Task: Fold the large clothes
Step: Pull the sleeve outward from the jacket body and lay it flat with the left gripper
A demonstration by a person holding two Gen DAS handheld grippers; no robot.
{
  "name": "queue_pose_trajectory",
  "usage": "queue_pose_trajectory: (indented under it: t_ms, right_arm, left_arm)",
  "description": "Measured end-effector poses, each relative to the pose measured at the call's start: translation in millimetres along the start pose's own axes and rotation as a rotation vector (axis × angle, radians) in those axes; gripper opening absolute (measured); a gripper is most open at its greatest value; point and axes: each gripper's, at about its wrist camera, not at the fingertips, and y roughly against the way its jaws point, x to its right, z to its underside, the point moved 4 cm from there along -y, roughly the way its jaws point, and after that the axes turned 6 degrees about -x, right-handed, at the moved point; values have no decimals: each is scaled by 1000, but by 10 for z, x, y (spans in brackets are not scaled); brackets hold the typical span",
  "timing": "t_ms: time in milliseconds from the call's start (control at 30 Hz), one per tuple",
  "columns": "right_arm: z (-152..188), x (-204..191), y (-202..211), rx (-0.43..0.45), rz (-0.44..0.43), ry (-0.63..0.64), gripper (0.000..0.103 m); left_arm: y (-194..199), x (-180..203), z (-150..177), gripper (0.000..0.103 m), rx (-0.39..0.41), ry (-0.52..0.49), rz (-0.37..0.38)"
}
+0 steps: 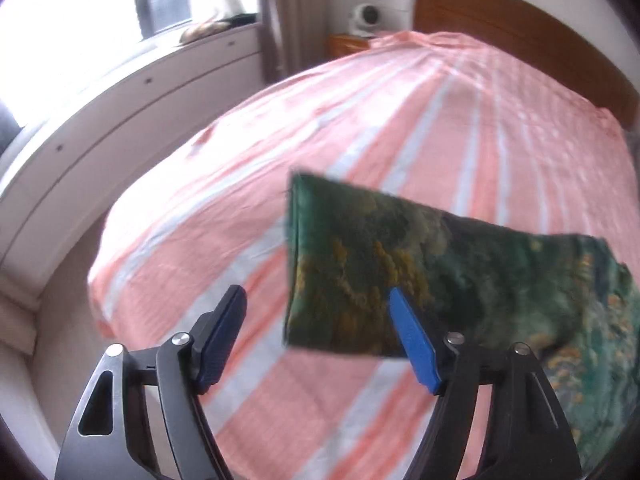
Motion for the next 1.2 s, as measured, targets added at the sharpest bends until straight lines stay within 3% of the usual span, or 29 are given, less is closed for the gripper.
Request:
queue_pose_trajectory:
  t_ms: [33, 67, 167, 267, 300, 367, 400, 533, 633, 800, 867, 933, 967, 1000, 1033, 1100, 1200]
  right_arm:
    - [-8, 1, 8, 4, -4, 1, 103]
    - [-15, 24, 21, 9, -6, -3, 103]
    - [-43, 203, 31, 22, 7, -37, 103]
    - [-88, 502, -29, 34, 34, -77, 103]
    - [-109, 604, -66, 39, 42, -86, 103]
    - [-169, 860, -200, 32, 49, -108, 103]
    - [-189, 954, -248, 28, 46, -119, 103]
    - [-260, 1316, -619, -60, -63, -165, 103]
    - [-218, 1499, -933, -140, -150, -197, 103]
    - [-103, 1678, -1364, -246, -248, -285, 103]
    - [-110, 1647, -1455, -264, -276, -281, 101]
    - [-150, 1575, -1475, -273, -279, -234, 77]
    - [-176, 1536, -1468, -282, -266, -207, 72]
    - [-188, 1521, -1455, -287, -254, -191, 61]
    - [-215, 1491, -1435, -290, -248, -172, 40]
    - [-269, 1425, -1341, -280, -227, -123, 20]
    - [-293, 1386, -1166, -266, -209, -88, 15]
  left_arm:
    - [-37, -131, 69, 75, -15, 26, -16]
    - [-45, -218, 188, 75, -36, 46, 15]
    - [105, -15, 581, 80, -76, -4, 158]
    - [356, 649, 1235, 94, -165, -181, 360]
    - [453, 920, 1519, 94, -198, -260, 428]
    - [562, 1276, 2015, 94, -238, -398, 493]
    - [591, 1540, 2262, 94, -252, -471, 499]
    - [320, 2052, 2618, 94, -283, -584, 485]
    - [25, 2205, 2613, 94, -311, -590, 470]
    - [-46, 2199, 2669, 92, -344, -576, 489]
    - [-6, 2174, 2715, 66, -359, -585, 504]
    - [23, 2211, 2748, 43, -347, -590, 471]
    - [48, 2223, 2764, 24, -340, -591, 467]
    - [80, 2254, 2771, 17, -339, -591, 477]
    - [123, 2267, 2779, 15, -328, -593, 478]
    - [230, 2286, 2790, 12, -304, -608, 478]
    - [419, 2209, 2841, 11, -296, -617, 507]
